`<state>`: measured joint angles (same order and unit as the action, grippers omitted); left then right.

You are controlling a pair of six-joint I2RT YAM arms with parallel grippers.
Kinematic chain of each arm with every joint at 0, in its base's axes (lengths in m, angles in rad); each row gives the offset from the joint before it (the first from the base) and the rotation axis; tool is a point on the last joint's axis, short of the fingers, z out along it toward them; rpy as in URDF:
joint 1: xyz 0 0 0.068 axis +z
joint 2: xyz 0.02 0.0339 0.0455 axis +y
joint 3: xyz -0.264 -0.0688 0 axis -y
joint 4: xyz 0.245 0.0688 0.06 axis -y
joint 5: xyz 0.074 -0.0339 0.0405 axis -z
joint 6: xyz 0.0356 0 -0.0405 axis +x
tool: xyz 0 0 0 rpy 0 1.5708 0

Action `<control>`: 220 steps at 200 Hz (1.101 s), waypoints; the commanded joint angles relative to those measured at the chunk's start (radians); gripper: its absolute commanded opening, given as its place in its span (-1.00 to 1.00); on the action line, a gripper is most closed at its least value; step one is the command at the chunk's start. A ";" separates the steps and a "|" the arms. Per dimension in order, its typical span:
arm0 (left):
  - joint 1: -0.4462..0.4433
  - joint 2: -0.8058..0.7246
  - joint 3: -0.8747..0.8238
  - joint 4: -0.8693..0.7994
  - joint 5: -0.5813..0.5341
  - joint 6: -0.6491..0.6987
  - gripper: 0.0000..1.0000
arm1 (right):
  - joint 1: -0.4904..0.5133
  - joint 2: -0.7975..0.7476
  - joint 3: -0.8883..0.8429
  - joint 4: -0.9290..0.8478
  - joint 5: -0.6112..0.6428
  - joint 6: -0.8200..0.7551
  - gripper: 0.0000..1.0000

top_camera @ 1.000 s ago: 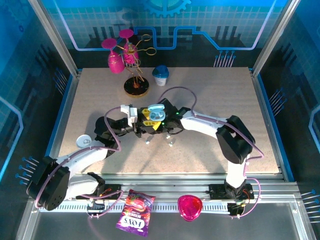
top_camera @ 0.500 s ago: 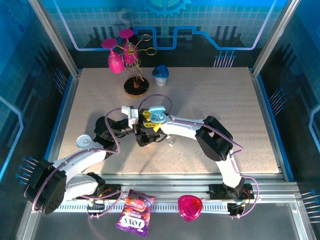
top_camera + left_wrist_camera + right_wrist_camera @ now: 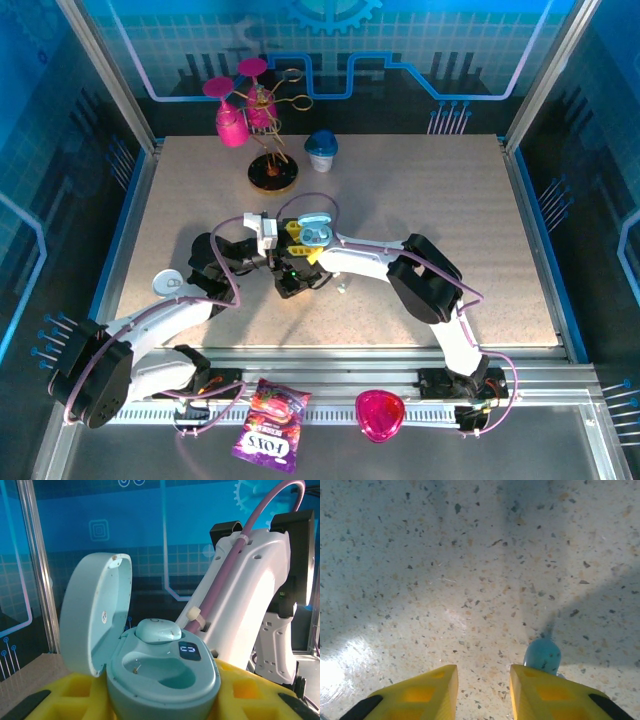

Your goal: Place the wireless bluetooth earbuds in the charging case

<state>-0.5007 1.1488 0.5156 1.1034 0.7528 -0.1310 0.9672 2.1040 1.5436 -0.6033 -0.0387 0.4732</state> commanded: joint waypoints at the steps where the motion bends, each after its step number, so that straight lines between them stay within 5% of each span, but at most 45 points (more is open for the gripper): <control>1: -0.006 -0.018 0.026 0.011 0.007 0.015 -0.60 | -0.008 -0.036 -0.015 -0.026 0.045 0.001 -0.34; 113: -0.010 -0.038 0.029 0.014 0.007 0.010 -0.60 | -0.014 -0.098 -0.028 -0.029 0.177 -0.010 -0.32; 220: -0.011 -0.055 0.032 0.009 0.010 0.007 -0.60 | -0.022 0.048 0.126 -0.176 0.249 -0.070 -0.43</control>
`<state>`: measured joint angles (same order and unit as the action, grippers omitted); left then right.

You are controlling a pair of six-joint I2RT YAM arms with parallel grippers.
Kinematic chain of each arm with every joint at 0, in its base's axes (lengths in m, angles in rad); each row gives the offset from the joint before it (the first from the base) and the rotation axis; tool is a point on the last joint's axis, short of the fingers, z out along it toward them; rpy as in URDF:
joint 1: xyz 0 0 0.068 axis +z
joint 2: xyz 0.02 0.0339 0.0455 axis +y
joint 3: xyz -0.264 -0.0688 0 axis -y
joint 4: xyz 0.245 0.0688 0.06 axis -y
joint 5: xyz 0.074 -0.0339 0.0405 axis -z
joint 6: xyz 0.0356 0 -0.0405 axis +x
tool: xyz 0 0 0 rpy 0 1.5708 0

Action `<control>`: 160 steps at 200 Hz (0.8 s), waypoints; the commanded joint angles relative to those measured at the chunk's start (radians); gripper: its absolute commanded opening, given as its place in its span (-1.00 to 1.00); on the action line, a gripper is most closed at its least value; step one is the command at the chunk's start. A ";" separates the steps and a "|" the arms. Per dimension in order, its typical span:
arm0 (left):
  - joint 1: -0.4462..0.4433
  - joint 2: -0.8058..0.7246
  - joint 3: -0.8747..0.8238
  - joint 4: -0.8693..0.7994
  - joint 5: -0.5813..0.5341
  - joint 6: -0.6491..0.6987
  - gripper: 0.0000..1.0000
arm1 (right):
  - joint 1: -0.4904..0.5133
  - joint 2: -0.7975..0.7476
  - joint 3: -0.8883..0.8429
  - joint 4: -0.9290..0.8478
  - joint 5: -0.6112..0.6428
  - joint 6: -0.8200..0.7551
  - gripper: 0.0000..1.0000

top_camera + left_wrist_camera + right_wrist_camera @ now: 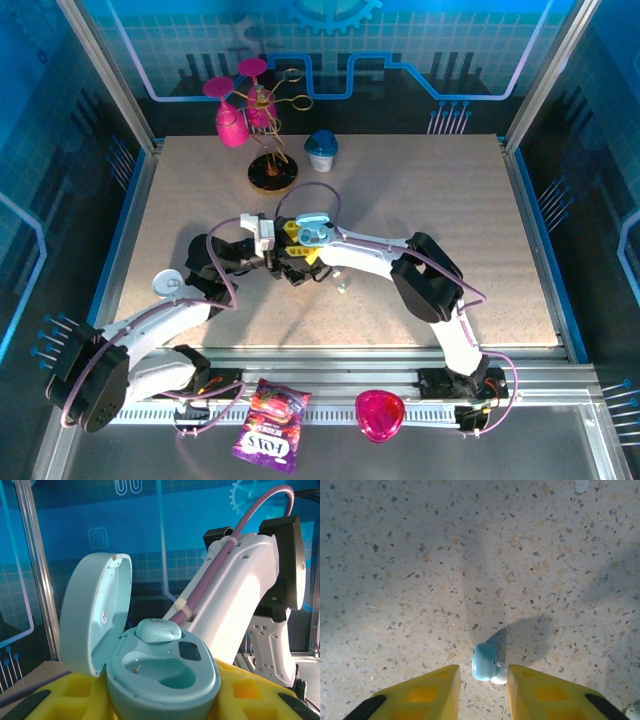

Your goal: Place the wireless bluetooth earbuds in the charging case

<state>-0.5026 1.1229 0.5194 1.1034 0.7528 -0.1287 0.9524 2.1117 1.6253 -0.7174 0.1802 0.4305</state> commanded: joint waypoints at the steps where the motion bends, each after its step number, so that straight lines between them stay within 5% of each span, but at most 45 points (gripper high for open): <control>1: -0.009 -0.029 0.028 0.008 0.009 0.005 -0.60 | -0.006 0.042 0.046 -0.063 0.031 -0.028 -0.43; 160: -0.010 -0.030 0.018 -0.004 -0.002 0.023 -0.59 | 0.004 0.119 0.140 -0.115 0.005 -0.043 -0.57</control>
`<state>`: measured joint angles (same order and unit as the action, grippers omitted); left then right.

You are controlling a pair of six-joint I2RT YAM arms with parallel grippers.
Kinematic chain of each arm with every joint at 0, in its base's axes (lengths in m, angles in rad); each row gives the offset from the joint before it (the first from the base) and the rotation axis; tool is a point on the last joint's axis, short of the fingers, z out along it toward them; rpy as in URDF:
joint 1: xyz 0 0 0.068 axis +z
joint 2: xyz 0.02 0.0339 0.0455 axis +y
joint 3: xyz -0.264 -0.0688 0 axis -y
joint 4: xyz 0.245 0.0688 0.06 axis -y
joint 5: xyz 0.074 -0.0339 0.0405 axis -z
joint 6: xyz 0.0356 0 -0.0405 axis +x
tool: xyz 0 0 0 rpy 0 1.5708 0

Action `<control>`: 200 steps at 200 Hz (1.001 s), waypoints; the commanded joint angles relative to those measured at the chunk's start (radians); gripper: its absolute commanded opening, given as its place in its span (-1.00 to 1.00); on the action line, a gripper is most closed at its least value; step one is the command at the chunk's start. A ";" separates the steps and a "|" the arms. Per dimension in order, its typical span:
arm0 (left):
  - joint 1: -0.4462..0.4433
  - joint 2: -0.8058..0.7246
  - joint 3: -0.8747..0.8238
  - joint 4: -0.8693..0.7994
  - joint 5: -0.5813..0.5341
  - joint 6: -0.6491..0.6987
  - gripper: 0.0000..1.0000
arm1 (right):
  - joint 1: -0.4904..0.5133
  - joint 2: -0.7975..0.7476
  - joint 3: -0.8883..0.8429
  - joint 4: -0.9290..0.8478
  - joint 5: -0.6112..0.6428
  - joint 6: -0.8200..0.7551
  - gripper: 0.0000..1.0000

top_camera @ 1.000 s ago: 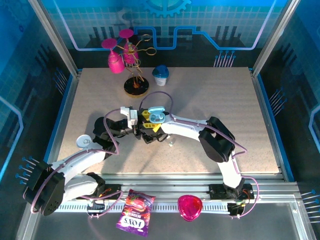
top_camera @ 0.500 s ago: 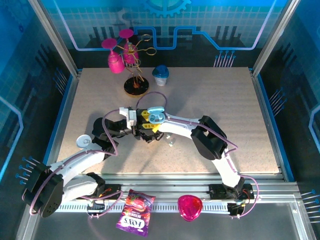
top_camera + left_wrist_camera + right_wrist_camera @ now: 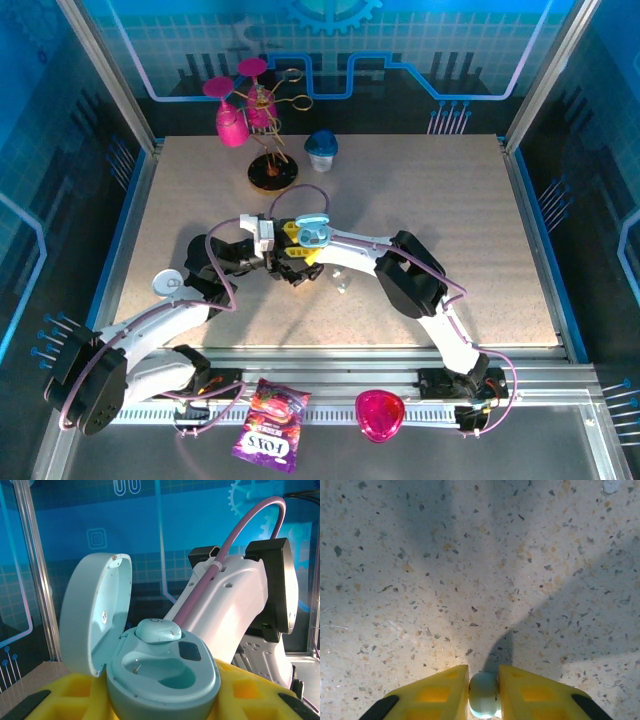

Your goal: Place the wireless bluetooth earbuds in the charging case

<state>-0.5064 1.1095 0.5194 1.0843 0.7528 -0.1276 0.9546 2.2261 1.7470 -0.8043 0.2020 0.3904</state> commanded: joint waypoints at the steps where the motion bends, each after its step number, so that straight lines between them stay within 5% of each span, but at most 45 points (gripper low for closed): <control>1: -0.006 -0.016 0.018 0.015 -0.002 0.021 -0.59 | 0.002 0.003 0.018 -0.027 -0.016 -0.002 -0.57; 104: -0.007 0.015 0.018 0.063 -0.049 0.014 -0.61 | -0.102 -0.315 -0.370 0.183 -0.096 0.081 -0.67; 200: -0.011 0.136 0.033 0.119 -0.229 0.049 -0.61 | -0.396 -0.867 -0.676 0.305 -0.283 0.106 -0.66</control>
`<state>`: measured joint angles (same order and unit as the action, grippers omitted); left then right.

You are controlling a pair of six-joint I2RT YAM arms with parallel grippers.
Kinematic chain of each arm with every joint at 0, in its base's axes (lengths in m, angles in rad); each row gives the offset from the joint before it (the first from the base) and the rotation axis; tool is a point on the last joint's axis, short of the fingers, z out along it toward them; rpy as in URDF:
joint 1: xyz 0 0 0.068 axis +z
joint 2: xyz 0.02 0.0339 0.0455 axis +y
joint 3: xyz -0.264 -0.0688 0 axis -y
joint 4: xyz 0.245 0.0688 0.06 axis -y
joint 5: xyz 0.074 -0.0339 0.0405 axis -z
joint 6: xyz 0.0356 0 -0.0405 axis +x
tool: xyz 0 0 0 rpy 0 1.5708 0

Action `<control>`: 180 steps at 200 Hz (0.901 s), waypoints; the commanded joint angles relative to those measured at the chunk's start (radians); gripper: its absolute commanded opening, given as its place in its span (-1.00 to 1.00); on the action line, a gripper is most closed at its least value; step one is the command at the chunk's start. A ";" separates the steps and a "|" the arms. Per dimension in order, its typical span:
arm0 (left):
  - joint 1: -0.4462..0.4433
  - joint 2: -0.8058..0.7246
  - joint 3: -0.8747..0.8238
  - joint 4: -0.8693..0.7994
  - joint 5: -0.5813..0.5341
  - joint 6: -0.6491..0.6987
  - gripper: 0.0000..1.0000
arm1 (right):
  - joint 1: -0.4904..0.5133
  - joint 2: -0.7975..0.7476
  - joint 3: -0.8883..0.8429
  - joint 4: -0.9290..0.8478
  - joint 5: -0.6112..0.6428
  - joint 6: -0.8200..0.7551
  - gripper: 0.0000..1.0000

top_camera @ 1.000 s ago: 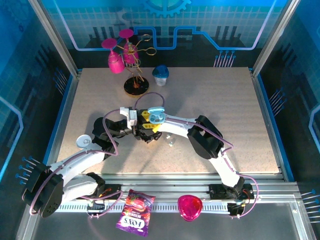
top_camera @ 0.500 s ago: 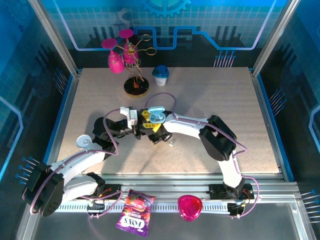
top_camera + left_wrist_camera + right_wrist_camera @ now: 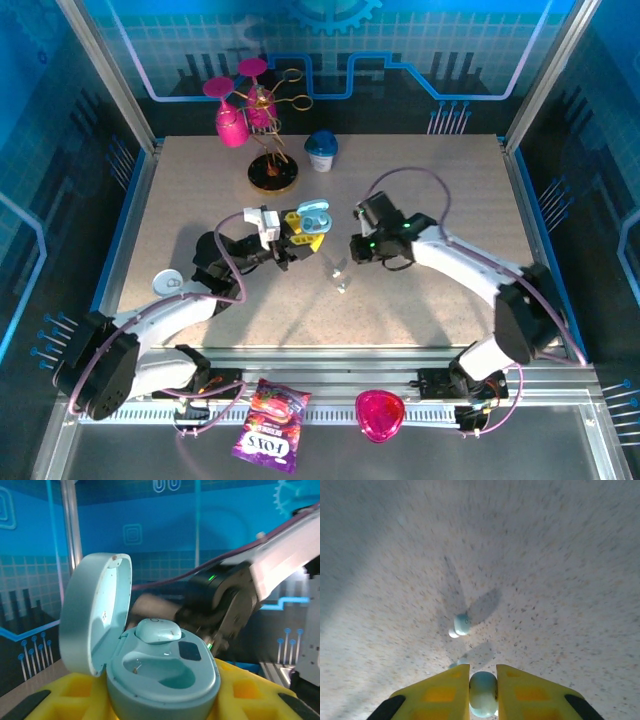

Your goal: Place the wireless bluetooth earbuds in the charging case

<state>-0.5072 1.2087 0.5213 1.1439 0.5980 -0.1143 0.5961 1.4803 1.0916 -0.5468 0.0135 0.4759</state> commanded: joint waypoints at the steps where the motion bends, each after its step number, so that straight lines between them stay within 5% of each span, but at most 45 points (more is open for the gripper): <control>1: -0.010 0.038 0.031 0.060 -0.075 0.035 -0.61 | -0.041 -0.124 -0.021 0.048 -0.098 0.021 -0.66; 71: -0.021 0.227 0.037 0.231 -0.123 0.052 -0.65 | -0.044 -0.323 0.000 0.265 -0.386 0.124 -0.66; 180: -0.060 0.251 0.048 0.156 -0.162 0.134 -0.65 | 0.098 -0.203 0.177 0.273 -0.306 0.043 -0.66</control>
<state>-0.5560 1.4570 0.5419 1.2873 0.4561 -0.0154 0.6769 1.2514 1.2198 -0.2695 -0.3336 0.5606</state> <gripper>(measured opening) 0.365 0.171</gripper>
